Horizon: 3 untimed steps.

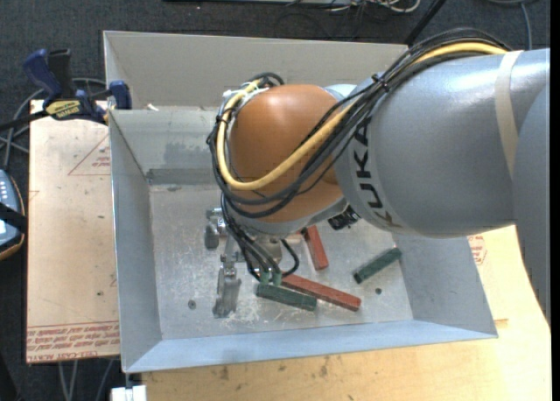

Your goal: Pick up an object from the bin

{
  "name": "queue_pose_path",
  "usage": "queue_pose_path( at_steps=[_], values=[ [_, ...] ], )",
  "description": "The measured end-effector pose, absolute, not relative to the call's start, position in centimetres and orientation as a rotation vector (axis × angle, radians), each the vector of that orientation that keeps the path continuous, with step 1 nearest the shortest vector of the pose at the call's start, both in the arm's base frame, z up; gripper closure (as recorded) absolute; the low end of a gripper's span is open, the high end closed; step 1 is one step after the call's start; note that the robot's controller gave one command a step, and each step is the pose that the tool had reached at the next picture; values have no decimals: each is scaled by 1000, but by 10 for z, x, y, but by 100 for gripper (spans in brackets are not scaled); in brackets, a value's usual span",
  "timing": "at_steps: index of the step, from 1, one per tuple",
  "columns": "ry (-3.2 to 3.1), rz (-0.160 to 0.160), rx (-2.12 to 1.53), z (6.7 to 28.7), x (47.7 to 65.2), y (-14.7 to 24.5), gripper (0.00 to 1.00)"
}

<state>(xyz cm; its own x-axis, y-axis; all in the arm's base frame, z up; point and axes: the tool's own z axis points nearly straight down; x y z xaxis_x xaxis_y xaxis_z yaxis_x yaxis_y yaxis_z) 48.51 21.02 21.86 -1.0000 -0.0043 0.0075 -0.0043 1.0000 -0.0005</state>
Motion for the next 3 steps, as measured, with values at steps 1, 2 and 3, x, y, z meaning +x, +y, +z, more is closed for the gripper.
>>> queue_pose_path(
  at_steps=[1, 2, 3],
  values=[
    [-3138, 4, -44, 203, 482, 150, 0],
    [-3141, -1, -35, 203, 482, 153, 100],
    [-3140, -1, -35, 203, 482, 153, 0]
  ],
)
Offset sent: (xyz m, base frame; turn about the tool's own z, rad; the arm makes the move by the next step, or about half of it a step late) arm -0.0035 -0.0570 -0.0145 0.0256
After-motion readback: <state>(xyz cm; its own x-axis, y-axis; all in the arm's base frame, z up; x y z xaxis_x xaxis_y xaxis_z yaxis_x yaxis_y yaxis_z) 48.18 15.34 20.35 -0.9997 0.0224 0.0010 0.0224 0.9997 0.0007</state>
